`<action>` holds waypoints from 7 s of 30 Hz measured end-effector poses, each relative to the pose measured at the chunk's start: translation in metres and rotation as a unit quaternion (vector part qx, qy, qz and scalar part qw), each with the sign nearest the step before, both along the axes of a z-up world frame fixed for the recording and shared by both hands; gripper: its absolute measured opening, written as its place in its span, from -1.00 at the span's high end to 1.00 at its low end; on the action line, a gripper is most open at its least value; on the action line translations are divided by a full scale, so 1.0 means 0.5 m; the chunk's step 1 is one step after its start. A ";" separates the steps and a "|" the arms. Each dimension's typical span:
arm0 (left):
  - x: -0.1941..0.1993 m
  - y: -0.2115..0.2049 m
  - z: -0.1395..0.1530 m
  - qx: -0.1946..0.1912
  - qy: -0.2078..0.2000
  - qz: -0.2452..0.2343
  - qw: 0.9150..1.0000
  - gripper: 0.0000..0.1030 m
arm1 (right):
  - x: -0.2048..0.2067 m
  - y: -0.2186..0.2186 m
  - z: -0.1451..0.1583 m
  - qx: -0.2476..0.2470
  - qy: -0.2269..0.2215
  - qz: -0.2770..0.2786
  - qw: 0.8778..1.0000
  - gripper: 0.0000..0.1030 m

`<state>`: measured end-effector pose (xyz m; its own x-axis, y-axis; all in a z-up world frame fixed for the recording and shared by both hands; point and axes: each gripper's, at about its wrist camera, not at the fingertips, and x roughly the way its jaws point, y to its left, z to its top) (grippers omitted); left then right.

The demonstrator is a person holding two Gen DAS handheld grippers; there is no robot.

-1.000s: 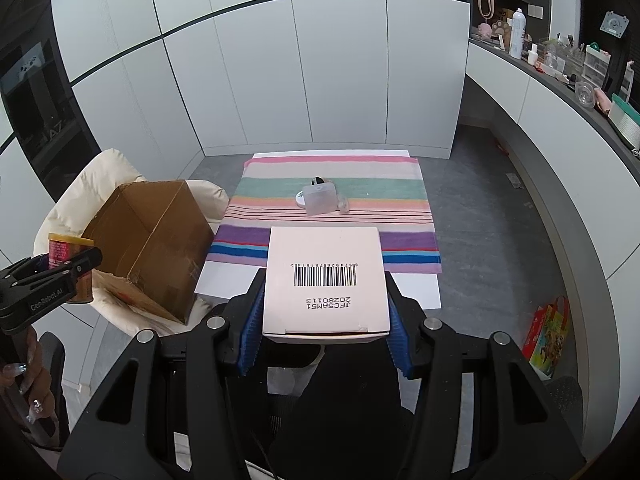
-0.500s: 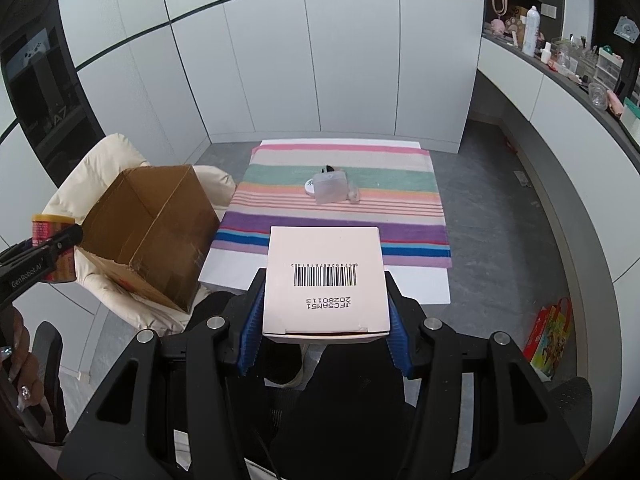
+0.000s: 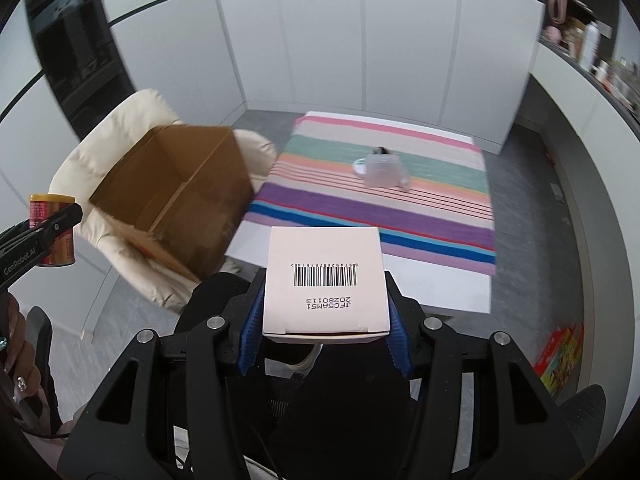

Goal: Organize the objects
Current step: 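Carry the can and box over the cardboard box with both tools, then open the left tool dropping the can while the right tool releases the box, then withdraw both tools from the cardboard box back toward the table, then reach the right tool to the clear oval case while the left tool reaches the frosted box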

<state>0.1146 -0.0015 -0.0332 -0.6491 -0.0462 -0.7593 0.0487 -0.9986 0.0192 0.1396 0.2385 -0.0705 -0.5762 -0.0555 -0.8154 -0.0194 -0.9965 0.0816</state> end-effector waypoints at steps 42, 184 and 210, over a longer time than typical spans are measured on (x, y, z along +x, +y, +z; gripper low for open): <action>-0.137 -0.259 -0.076 0.019 -0.030 0.115 0.993 -0.05 | -0.244 -0.402 -0.096 0.013 -0.005 0.216 0.976 -0.06; -0.117 0.050 -0.154 0.064 -0.087 -0.098 0.989 -1.00 | -0.062 -0.039 -0.103 -0.033 -0.016 -0.021 0.999 -1.00; -0.207 0.219 -0.206 0.029 -0.102 -0.154 0.982 -1.00 | -0.140 0.203 -0.176 -0.005 -0.014 -0.122 0.992 -1.00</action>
<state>0.0112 0.1081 -0.1362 -0.4587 0.1764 -0.8709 -0.2548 -0.9650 -0.0613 0.0695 0.3400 -0.1584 -0.5499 0.0747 -0.8319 -0.2628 -0.9609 0.0874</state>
